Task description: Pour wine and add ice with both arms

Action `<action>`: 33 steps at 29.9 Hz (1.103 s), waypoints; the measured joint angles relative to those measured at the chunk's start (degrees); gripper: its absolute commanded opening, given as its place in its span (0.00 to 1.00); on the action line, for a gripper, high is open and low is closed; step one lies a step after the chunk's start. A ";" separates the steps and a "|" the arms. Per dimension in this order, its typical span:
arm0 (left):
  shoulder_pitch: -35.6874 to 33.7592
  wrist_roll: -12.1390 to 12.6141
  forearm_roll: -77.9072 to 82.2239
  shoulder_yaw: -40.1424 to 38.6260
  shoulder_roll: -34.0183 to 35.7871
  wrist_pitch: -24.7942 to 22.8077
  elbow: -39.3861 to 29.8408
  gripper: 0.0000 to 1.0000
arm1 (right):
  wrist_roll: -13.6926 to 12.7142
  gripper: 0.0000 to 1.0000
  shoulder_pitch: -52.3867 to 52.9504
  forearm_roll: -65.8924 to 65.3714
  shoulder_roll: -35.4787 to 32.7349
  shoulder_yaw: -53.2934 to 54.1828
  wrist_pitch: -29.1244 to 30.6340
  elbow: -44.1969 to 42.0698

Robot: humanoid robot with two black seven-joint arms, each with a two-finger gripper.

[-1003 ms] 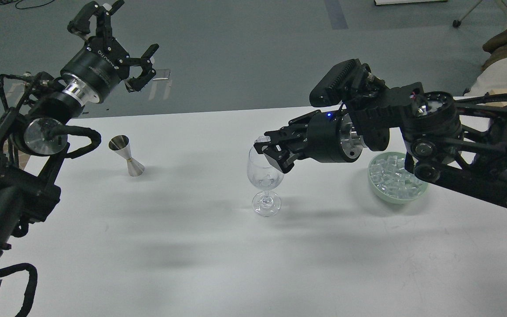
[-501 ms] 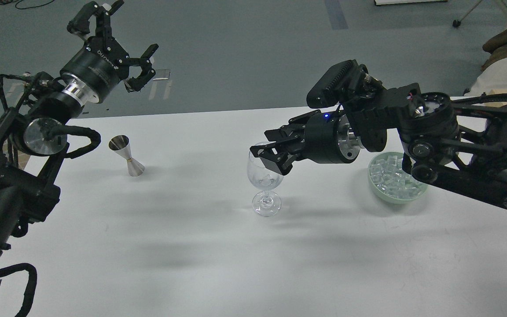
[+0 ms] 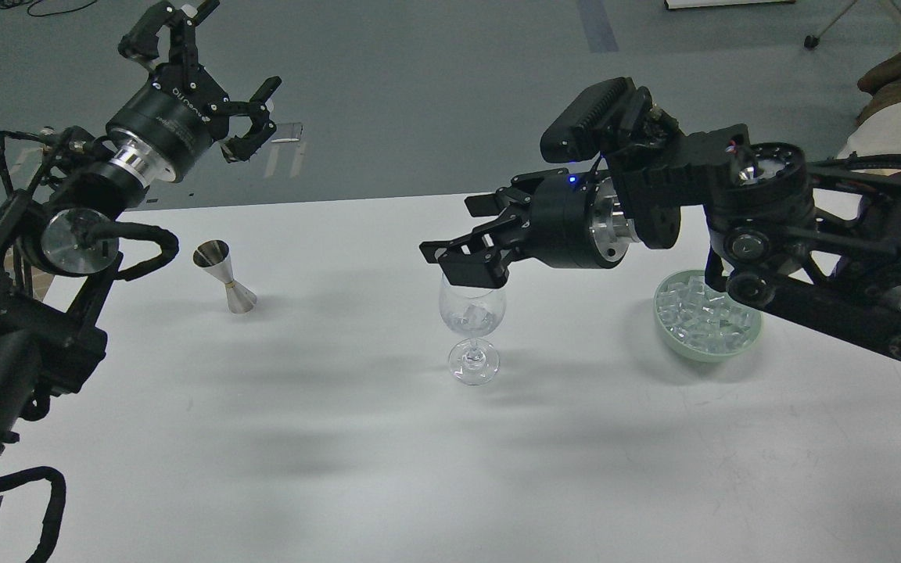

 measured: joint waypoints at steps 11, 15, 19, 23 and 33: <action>-0.13 0.00 0.00 0.05 0.07 -0.15 -0.03 0.98 | 0.18 0.99 -10.46 12.58 0.11 15.94 0.00 -3.54; 0.02 0.00 0.00 0.09 0.06 -0.43 -0.05 0.98 | 0.19 0.99 -14.65 22.70 3.46 25.34 0.00 -10.68; 0.02 0.00 0.17 0.09 0.07 -0.59 -0.06 0.98 | 0.18 0.99 -16.32 31.60 8.60 35.53 -0.01 -19.89; 0.04 -0.06 0.24 0.09 0.06 -0.71 -0.06 0.98 | 0.17 0.99 -16.47 37.41 15.76 45.37 -0.01 -28.75; -0.53 -0.09 -0.07 -0.20 -0.11 -1.78 -0.06 0.98 | -0.46 0.99 -14.03 45.06 26.74 59.73 -0.02 -40.21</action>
